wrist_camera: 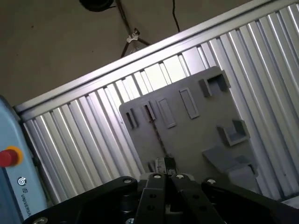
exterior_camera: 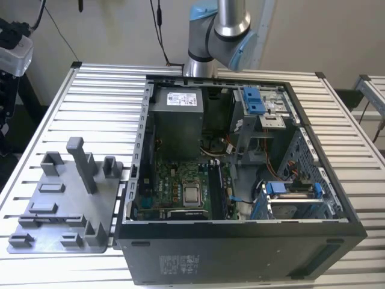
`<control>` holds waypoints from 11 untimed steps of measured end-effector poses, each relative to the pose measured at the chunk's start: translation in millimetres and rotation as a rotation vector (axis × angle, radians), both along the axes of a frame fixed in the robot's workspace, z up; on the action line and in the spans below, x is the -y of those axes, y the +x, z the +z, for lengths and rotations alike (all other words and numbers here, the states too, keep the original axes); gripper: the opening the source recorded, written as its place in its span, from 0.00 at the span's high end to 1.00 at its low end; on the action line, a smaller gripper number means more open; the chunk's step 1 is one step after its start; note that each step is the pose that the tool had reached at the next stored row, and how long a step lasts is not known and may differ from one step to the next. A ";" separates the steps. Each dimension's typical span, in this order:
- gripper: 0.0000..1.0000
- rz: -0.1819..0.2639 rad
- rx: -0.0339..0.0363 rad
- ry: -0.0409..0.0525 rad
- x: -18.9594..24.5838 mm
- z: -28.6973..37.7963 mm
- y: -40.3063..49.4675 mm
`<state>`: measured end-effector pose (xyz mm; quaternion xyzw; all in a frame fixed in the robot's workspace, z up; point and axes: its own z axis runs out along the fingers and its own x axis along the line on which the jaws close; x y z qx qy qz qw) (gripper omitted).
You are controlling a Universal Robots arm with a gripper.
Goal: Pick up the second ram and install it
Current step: 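Pick up the second ram and move it above second insertion slot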
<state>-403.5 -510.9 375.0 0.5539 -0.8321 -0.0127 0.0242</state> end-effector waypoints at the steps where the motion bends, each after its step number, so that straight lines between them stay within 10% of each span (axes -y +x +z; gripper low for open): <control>1: 0.89 0.018 0.0001 0.0001 0.0 0.0 0.0; 11: 0.89 0.179 0.0011 0.0001 0.0 -0.1 0.0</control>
